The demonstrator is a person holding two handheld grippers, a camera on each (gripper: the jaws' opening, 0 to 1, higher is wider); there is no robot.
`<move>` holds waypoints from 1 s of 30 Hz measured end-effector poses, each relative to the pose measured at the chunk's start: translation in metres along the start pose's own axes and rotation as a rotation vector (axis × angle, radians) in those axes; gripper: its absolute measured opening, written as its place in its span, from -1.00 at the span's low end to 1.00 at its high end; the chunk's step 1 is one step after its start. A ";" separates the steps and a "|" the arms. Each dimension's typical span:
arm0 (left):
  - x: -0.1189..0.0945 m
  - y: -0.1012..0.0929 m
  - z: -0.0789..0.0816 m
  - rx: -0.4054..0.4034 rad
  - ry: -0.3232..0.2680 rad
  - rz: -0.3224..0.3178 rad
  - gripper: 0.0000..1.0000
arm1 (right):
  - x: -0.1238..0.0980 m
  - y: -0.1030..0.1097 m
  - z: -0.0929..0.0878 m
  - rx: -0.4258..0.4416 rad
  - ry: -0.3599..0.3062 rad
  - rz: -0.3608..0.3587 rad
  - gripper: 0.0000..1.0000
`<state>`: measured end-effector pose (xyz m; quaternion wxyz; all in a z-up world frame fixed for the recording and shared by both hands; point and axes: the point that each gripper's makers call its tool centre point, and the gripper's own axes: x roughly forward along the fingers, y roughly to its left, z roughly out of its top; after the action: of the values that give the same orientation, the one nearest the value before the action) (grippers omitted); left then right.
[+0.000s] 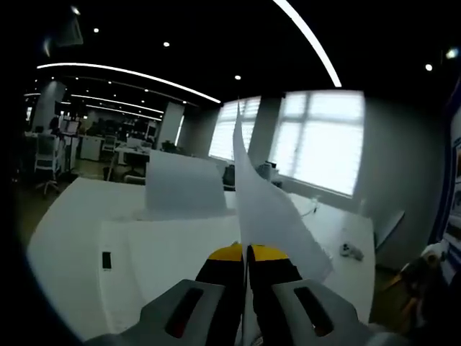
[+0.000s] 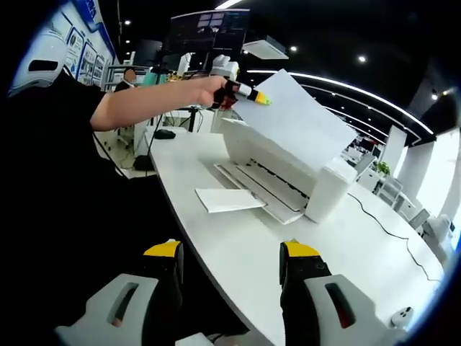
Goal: Remove the paper from the printer output slot and place it on top of the printer
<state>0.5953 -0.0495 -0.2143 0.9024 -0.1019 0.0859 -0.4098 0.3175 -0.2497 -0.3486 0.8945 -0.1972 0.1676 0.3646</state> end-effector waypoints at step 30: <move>0.033 0.020 -0.013 0.075 0.123 0.028 -0.90 | -0.002 0.000 0.001 -0.007 0.003 -0.001 -0.02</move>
<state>0.6275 -0.0631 -0.2347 0.9042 -0.0414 0.1273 -0.4057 0.3166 -0.2500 -0.3468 0.8937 -0.2006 0.1675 0.3647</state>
